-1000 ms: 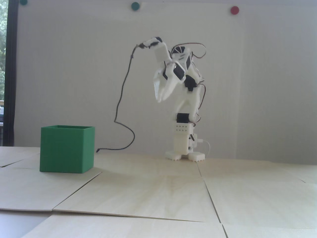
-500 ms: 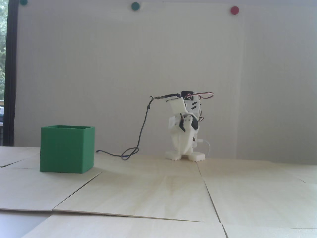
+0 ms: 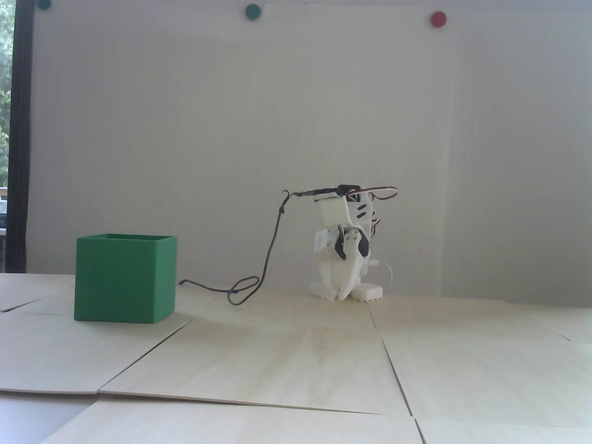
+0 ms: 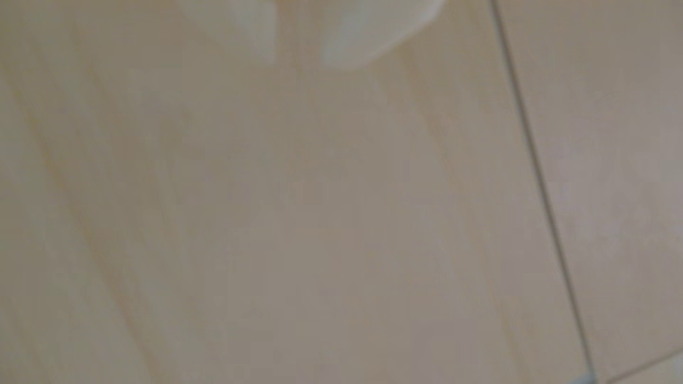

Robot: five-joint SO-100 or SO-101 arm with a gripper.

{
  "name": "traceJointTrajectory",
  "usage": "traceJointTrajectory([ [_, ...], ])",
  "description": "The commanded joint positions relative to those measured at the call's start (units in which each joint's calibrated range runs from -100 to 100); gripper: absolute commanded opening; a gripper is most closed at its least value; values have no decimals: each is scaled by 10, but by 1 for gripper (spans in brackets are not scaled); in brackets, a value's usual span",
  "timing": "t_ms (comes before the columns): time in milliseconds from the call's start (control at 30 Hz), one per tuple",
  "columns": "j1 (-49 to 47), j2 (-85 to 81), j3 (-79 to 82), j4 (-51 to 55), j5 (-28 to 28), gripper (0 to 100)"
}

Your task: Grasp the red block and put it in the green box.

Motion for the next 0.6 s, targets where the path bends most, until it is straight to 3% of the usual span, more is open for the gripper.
traceJointTrajectory([
  [0,-17,-8,8,42,4,2],
  [167,-53,-8,8,136,4,2],
  [567,-55,-9,8,193,4,2],
])
